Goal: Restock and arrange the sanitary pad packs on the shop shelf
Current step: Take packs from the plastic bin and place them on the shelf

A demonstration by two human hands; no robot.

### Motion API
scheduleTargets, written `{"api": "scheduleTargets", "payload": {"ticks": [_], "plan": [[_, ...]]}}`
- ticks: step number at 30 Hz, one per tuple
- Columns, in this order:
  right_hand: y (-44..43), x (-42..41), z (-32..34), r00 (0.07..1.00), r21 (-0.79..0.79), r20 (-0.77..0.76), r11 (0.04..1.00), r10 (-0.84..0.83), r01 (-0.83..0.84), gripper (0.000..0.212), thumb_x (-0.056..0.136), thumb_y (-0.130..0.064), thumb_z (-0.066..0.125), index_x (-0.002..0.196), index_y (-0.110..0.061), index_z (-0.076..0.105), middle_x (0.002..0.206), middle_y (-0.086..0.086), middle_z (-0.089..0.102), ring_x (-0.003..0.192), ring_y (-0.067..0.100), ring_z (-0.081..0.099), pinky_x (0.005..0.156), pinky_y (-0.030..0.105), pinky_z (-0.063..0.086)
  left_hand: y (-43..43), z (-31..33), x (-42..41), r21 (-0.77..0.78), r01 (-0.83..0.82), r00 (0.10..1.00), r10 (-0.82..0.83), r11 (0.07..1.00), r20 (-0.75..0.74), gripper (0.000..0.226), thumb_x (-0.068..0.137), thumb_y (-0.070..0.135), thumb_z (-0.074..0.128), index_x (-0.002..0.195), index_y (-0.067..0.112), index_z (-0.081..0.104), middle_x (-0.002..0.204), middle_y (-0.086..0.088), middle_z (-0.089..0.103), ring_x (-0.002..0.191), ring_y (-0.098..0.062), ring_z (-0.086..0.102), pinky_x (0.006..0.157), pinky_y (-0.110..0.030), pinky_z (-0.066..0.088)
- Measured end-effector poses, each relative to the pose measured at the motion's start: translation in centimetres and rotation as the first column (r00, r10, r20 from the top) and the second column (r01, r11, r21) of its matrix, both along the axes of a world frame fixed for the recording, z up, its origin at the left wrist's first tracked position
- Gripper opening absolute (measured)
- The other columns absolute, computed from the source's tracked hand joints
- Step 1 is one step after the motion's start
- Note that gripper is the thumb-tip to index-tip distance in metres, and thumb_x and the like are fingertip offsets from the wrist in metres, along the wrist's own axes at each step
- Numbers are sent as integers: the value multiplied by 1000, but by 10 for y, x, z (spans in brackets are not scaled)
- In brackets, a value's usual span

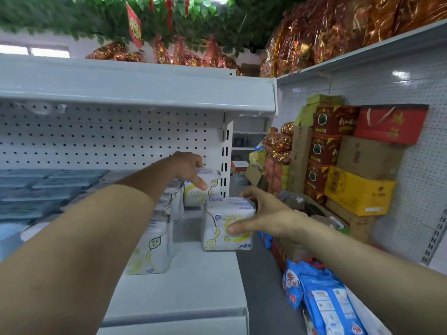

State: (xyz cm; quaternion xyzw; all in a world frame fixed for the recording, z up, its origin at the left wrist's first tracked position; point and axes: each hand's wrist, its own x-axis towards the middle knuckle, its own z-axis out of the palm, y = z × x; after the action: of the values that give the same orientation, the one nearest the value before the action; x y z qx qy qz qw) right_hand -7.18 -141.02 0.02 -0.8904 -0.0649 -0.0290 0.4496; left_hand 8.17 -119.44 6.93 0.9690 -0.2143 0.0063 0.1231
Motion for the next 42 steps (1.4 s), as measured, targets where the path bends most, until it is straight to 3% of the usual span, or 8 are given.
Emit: {"api": "scheduleTargets", "payload": {"ticks": [6, 12, 20, 27, 30, 32, 37, 42], "plan": [[3, 4, 0, 1000, 6, 6, 1000, 9, -9, 94, 41, -50, 96, 123, -27, 56, 112, -6, 72, 105, 11, 69, 99, 40, 55, 2, -16, 14, -22, -28, 999, 28, 999, 15, 65, 64, 48, 90, 118, 27, 59, 112, 0, 56, 114, -22, 41, 103, -39, 43], [6, 9, -2, 999, 7, 31, 1000, -11, 11, 84, 49, -38, 99, 122, -28, 57, 111, -7, 73, 103, 10, 69, 97, 40, 56, -3, -25, 18, -19, -97, 987, 99, 995, 130, 70, 58, 58, 89, 117, 31, 63, 121, -5, 54, 118, -28, 48, 100, -40, 45], [11, 15, -5, 998, -4, 56, 1000, -23, 23, 93, 40, -53, 94, 122, -33, 56, 112, -10, 72, 104, 8, 69, 97, 40, 56, -10, -30, 16, -48, -88, 977, 96, 995, 192, 69, 58, 53, 91, 115, 28, 61, 120, -6, 51, 113, -26, 49, 94, -38, 44], [14, 14, 3, 999, -84, 18, 996, 27, -25, 79, 65, -22, 94, 133, -24, 53, 118, -8, 68, 107, 7, 66, 101, 34, 53, -4, -16, 13, -85, -91, 994, 96, 992, 59, 81, 72, 54, 83, 133, 8, 55, 136, -12, 54, 124, -28, 49, 101, -34, 42], [26, 13, 16, 998, -194, 54, 981, 18, -7, 69, 70, -22, 92, 128, -22, 54, 115, -16, 61, 100, -2, 60, 86, 10, 48, 4, 9, 1, -126, -93, 996, 94, 988, 6, 74, 81, 56, 74, 125, -1, 58, 124, -11, 56, 116, -25, 53, 85, -29, 43], [33, 19, 17, 995, -242, 100, 970, -5, 29, 84, 70, -28, 92, 140, -25, 47, 125, -9, 55, 110, 6, 55, 88, 14, 43, 11, 24, -8, -146, -86, 996, 90, 986, 25, 67, 83, 58, 70, 119, 2, 61, 111, -8, 49, 104, -22, 48, 71, -25, 38], [46, 41, 10, 988, -223, 142, 970, -61, 92, 73, 71, -26, 92, 132, -23, 52, 117, -5, 56, 106, 13, 58, 84, 21, 47, 50, 30, -23, -219, -87, 992, 106, 972, 76, 73, 79, 56, 76, 134, 14, 56, 142, -6, 51, 131, -25, 47, 102, -30, 37], [59, 59, 8, 983, -267, 160, 955, -88, 129, 70, 74, -25, 88, 134, -23, 52, 129, 2, 54, 119, 19, 53, 96, 30, 48, 87, 19, -42, -289, -118, 983, 153, 950, 101, 68, 77, 50, 80, 131, 15, 57, 142, -5, 50, 133, -24, 45, 102, -31, 37]]}}
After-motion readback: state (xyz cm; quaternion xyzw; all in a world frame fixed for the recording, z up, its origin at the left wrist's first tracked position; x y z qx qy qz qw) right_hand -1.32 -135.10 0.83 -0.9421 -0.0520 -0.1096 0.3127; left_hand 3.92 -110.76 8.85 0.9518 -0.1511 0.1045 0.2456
